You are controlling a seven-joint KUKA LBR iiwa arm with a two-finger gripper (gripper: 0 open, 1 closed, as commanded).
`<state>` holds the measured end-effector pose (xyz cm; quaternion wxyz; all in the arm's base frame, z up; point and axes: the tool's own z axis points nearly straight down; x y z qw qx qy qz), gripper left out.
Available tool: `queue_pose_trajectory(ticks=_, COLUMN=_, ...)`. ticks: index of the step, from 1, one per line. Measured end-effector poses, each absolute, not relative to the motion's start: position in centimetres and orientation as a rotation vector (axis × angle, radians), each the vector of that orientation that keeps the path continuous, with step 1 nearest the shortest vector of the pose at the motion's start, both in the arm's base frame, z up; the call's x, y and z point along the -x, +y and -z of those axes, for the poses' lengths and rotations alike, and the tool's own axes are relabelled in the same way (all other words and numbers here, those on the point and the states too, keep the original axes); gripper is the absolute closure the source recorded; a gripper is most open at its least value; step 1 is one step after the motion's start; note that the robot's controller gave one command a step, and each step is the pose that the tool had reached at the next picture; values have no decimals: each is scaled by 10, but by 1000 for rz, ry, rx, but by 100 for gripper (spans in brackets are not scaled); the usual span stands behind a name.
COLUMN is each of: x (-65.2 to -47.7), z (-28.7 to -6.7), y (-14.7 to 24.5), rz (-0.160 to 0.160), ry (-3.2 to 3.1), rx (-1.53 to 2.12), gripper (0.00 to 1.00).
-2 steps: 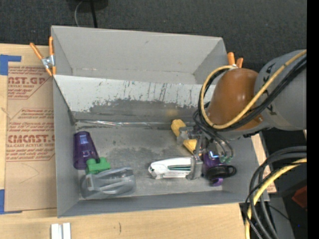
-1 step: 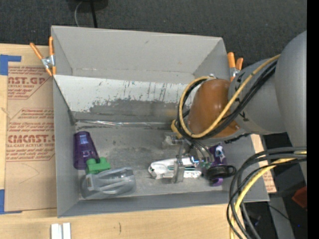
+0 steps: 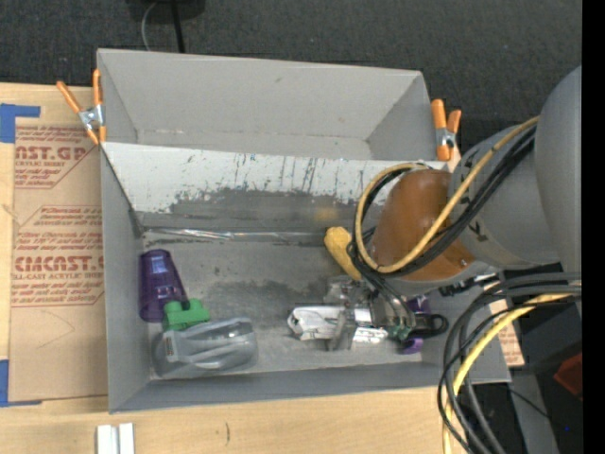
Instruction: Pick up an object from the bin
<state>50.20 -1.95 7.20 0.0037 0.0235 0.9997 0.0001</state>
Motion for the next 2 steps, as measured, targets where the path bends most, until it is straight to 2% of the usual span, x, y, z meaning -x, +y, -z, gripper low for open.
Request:
queue_pose_trajectory(ticks=1, x=-502, z=-72, y=-20, rz=0, ry=3133, rx=-73, gripper=100)
queue_pose_trajectory(ticks=2, x=-495, z=-179, y=-17, rz=-1, ry=3135, rx=-71, gripper=100)
